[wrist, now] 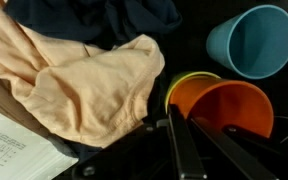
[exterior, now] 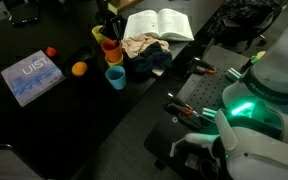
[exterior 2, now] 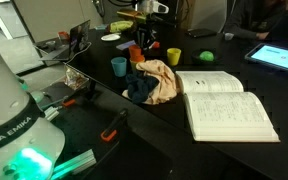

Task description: Stack the cups together.

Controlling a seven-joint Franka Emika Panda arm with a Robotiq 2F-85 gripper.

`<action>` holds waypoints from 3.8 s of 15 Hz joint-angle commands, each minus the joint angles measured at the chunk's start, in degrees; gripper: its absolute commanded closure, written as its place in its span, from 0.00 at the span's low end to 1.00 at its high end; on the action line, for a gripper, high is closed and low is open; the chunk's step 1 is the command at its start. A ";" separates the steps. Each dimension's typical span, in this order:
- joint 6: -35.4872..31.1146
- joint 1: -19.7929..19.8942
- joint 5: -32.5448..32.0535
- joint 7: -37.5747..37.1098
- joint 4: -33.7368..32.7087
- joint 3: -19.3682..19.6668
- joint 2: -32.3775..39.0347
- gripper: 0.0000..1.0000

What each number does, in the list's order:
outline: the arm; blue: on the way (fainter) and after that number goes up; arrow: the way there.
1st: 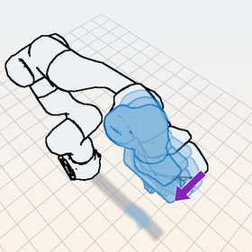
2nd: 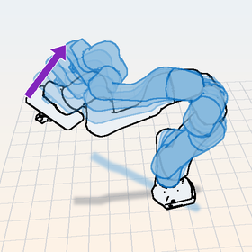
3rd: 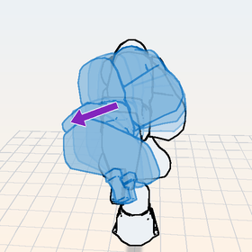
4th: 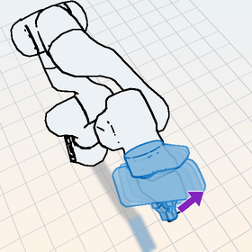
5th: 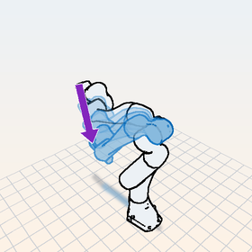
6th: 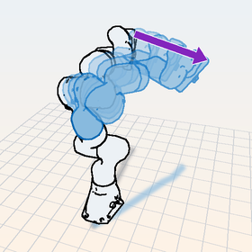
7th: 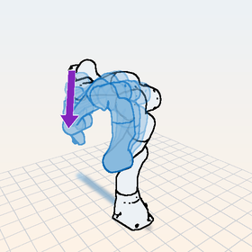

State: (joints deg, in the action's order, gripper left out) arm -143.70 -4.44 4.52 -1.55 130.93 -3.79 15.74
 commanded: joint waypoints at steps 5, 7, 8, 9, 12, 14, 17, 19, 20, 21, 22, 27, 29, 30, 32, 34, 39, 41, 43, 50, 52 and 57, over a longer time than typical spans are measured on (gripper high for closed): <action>-2.19 -0.40 -1.02 -1.04 -0.07 -0.01 1.19 0.40; -1.19 -0.25 -0.57 -0.90 0.09 -0.18 0.32 0.24; -0.89 -0.24 -0.51 -0.90 0.28 -0.21 -0.09 0.17; -0.83 -0.25 -0.45 -0.92 0.60 -0.26 -0.45 0.11; 0.10 0.10 1.21 -0.40 1.44 -0.99 -1.45 0.00; 2.27 0.36 3.47 0.59 2.21 -2.12 -2.54 0.00; 4.40 -0.39 6.19 1.37 4.13 -4.05 -5.30 0.00; 5.79 -0.94 7.49 1.71 5.19 -5.55 -7.21 0.00; 6.49 -1.27 8.30 1.97 5.60 -6.29 -7.93 0.00; 7.16 -1.67 9.33 2.57 6.02 -7.06 -8.46 0.00; 7.86 -2.08 10.54 3.28 6.32 -7.80 -8.94 0.00; 4.25 -5.55 9.00 2.83 7.29 -9.65 -7.27 0.00; 2.48 -6.86 5.57 1.78 6.72 -9.42 -5.50 0.00; 1.86 -7.20 4.77 2.00 6.52 -9.44 -5.01 0.00; 0.49 -7.79 1.72 2.18 5.71 -9.22 -3.17 0.00; -0.10 -7.76 0.21 2.75 5.29 -9.16 -1.37 0.00; -2.01 -7.97 -3.04 4.06 3.34 -9.30 3.39 0.00; -2.45 -8.11 -3.90 4.52 2.32 -9.30 4.96 0.00; -2.42 -8.05 -4.27 5.18 1.32 -9.35 6.31 0.08; -2.56 -7.71 -4.64 7.07 0.04 -9.21 8.67 0.73; -2.13 -7.40 -4.18 7.44 -0.19 -9.31 8.86 0.87; -0.83 -7.21 -4.04 8.00 -0.19 -9.42 8.01 0.95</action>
State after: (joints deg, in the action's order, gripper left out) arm -145.53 -11.96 0.91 5.47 131.39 -12.99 23.91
